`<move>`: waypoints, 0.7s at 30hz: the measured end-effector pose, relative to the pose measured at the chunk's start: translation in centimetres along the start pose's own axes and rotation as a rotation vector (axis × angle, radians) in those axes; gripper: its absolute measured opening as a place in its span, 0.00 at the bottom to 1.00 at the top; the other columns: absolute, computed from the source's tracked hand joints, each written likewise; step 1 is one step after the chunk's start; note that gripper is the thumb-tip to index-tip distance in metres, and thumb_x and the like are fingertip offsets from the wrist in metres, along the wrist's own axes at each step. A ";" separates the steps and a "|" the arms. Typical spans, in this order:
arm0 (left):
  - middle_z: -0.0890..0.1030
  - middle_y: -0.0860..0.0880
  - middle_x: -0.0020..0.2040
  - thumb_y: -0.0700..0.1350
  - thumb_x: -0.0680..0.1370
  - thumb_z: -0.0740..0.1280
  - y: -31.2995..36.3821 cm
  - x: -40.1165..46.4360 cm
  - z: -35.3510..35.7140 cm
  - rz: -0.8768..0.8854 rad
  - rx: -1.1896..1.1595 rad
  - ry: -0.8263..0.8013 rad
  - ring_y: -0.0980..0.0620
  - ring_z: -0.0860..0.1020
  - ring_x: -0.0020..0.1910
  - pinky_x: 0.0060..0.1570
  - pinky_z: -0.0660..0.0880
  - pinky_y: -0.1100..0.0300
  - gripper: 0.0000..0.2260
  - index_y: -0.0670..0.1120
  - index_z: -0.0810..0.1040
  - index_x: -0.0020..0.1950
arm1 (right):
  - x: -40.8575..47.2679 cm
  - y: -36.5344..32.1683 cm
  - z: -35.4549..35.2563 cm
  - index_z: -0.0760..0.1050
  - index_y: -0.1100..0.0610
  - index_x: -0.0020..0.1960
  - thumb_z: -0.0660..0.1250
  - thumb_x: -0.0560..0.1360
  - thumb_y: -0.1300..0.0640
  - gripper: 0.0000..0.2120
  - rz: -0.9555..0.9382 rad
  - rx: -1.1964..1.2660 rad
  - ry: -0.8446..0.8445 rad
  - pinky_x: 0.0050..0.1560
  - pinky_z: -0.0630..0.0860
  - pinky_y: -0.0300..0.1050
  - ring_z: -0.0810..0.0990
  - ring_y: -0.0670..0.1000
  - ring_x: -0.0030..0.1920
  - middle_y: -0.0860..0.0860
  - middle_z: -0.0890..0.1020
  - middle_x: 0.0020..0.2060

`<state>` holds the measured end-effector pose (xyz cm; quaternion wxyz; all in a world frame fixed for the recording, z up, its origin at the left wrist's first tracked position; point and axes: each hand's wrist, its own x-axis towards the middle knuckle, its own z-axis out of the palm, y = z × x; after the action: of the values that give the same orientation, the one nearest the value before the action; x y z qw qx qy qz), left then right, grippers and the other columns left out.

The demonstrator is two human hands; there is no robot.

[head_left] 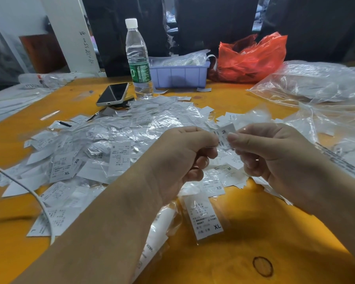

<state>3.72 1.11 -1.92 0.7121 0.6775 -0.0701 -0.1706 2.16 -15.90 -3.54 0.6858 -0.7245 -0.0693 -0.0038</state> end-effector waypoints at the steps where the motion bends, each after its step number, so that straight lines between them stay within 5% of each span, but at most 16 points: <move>1: 0.75 0.49 0.28 0.37 0.77 0.66 0.0 0.0 0.0 0.018 0.014 0.000 0.55 0.67 0.25 0.21 0.62 0.66 0.07 0.43 0.75 0.39 | 0.0 0.0 0.0 0.82 0.54 0.33 0.75 0.60 0.49 0.09 0.015 0.021 -0.006 0.26 0.66 0.37 0.68 0.45 0.27 0.48 0.73 0.26; 11: 0.80 0.49 0.32 0.44 0.79 0.67 -0.6 0.0 0.3 0.134 0.121 -0.009 0.55 0.73 0.27 0.24 0.68 0.65 0.06 0.42 0.79 0.46 | 0.0 -0.1 0.2 0.82 0.54 0.32 0.74 0.63 0.51 0.06 0.029 0.053 -0.003 0.25 0.64 0.37 0.66 0.45 0.26 0.47 0.71 0.26; 17: 0.83 0.45 0.35 0.37 0.78 0.66 -0.1 0.0 -0.6 0.141 0.082 0.023 0.55 0.73 0.26 0.22 0.68 0.64 0.04 0.39 0.79 0.50 | 0.1 -0.5 -0.1 0.82 0.54 0.29 0.72 0.64 0.54 0.06 0.077 0.162 0.036 0.24 0.63 0.37 0.66 0.45 0.25 0.48 0.72 0.26; 21: 0.84 0.46 0.36 0.38 0.77 0.69 -0.5 0.1 -0.6 0.192 0.160 0.000 0.55 0.74 0.27 0.24 0.69 0.65 0.03 0.41 0.81 0.49 | -0.1 -0.2 0.2 0.81 0.57 0.39 0.75 0.60 0.52 0.12 0.087 0.144 -0.019 0.24 0.65 0.37 0.68 0.45 0.26 0.49 0.74 0.27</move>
<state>3.94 1.67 -2.44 0.6688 0.7223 -0.1479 -0.0957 2.03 -15.75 -3.37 0.7351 -0.6755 -0.0444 0.0378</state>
